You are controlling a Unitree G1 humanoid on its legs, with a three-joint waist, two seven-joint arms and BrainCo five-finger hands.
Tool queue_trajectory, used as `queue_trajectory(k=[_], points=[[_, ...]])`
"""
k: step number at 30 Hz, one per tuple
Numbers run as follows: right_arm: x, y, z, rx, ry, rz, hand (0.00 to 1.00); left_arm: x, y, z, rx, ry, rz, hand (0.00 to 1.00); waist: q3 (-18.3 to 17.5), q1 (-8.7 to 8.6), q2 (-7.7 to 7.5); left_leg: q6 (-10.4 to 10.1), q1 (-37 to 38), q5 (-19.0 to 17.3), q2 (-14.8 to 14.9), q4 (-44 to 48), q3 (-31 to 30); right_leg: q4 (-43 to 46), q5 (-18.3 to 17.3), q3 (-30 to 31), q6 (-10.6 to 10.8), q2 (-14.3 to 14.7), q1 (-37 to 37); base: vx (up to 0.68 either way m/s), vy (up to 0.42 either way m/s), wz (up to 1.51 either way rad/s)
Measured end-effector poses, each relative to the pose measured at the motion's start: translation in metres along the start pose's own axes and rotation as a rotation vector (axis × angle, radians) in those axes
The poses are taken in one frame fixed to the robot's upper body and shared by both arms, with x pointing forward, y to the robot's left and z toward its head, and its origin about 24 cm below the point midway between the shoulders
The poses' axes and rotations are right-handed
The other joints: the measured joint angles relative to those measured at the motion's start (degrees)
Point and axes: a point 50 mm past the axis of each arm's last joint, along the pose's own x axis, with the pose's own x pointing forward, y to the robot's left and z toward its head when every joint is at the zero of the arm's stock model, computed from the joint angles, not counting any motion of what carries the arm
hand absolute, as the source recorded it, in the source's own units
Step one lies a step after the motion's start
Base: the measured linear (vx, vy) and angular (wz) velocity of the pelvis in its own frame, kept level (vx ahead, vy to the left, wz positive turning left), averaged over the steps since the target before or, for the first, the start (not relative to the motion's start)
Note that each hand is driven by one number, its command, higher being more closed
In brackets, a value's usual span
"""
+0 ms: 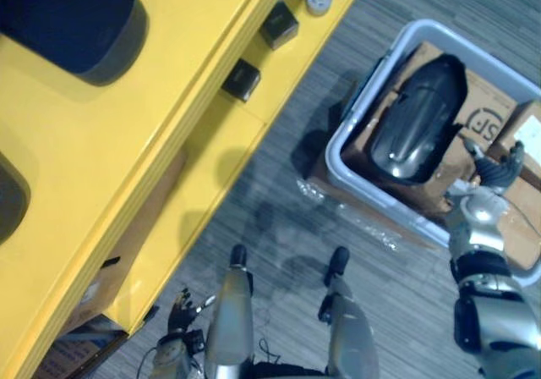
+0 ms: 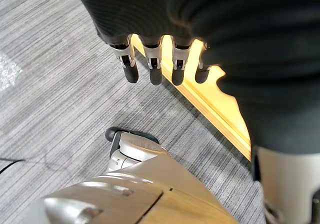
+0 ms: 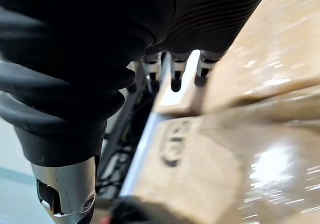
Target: Walk over and take plastic housings, then place them on the shelf
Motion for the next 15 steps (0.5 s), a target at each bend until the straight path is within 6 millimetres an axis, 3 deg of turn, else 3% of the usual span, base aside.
queue_trajectory(k=[6, 10, 15], points=[[0.013, -0.004, 0.020, -0.031, -0.030, -0.006, 0.00, -0.001, -0.004, -0.004, -0.002, 0.015, -0.019, 0.00, 0.5, 0.21, 1.30, -0.1, -1.9, 0.9, -0.4, 0.3, -0.3, 1.7, -0.5, 0.0, 0.3, -0.5, -2.4, -0.06, 0.002, 0.02], [0.021, -0.004, 0.039, -0.085, -0.079, 0.044, 0.00, -0.002, -0.010, -0.008, -0.023, 0.029, -0.035, 0.00, 0.9, 0.10, 3.31, -0.1, -3.5, 1.7, -0.9, 0.1, -1.2, 2.7, -0.6, -0.6, 0.4, -1.1, -3.9, -0.02, 0.003, 0.09], [0.022, 0.001, 0.048, -0.135, -0.122, 0.063, 0.00, -0.003, -0.011, -0.011, -0.027, 0.025, -0.045, 0.00, 0.9, 0.08, 3.71, -0.1, -4.3, 2.3, -1.3, -0.1, -1.7, 3.1, -0.7, -1.2, 0.5, -1.4, -4.6, -0.02, 0.001, 0.09]])
